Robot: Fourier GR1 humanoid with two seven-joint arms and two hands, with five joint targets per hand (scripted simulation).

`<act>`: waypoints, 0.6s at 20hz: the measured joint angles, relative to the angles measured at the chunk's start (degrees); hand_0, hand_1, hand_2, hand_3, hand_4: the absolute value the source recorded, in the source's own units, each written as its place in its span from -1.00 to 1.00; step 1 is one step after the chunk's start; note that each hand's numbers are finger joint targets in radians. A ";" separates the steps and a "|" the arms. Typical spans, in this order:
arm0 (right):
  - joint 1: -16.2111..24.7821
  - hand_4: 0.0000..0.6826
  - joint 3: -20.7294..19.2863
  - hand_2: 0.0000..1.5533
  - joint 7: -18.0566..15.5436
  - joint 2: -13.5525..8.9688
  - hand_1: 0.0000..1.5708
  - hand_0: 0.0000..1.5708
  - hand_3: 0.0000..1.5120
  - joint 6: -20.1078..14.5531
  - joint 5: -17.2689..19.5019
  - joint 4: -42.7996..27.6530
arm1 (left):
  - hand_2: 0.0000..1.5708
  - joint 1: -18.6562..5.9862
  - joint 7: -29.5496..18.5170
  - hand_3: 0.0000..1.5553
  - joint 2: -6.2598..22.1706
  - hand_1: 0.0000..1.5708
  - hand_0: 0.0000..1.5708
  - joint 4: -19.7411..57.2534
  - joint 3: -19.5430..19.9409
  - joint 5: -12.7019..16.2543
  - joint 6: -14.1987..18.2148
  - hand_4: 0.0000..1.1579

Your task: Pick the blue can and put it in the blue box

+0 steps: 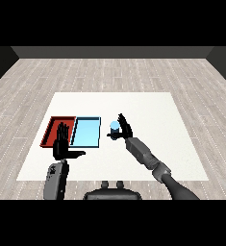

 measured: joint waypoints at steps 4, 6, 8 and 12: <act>-0.92 0.97 2.48 0.92 1.81 0.01 0.99 0.99 0.92 -4.05 -0.25 0.87 | -1.00 0.95 -0.83 -1.00 -0.09 -1.00 -1.00 -0.06 -0.23 -0.34 -0.15 -1.00; -1.29 0.98 3.66 0.93 3.27 0.00 1.00 1.00 0.93 -6.54 -0.57 0.18 | -1.00 -0.04 -0.45 -1.00 0.42 -1.00 -1.00 0.37 0.37 0.38 -0.62 -1.00; -2.00 1.00 4.52 0.92 4.18 0.00 0.99 0.99 0.91 -7.65 -0.78 0.42 | -1.00 0.61 -0.44 -1.00 0.79 -1.00 -1.00 -0.07 0.61 1.10 -1.46 -1.00; -2.36 0.94 5.33 0.90 3.97 0.00 0.96 0.96 0.88 -8.76 -1.01 0.18 | -1.00 0.44 0.20 -1.00 1.31 -1.00 -1.00 -0.13 0.88 2.02 -2.42 -1.00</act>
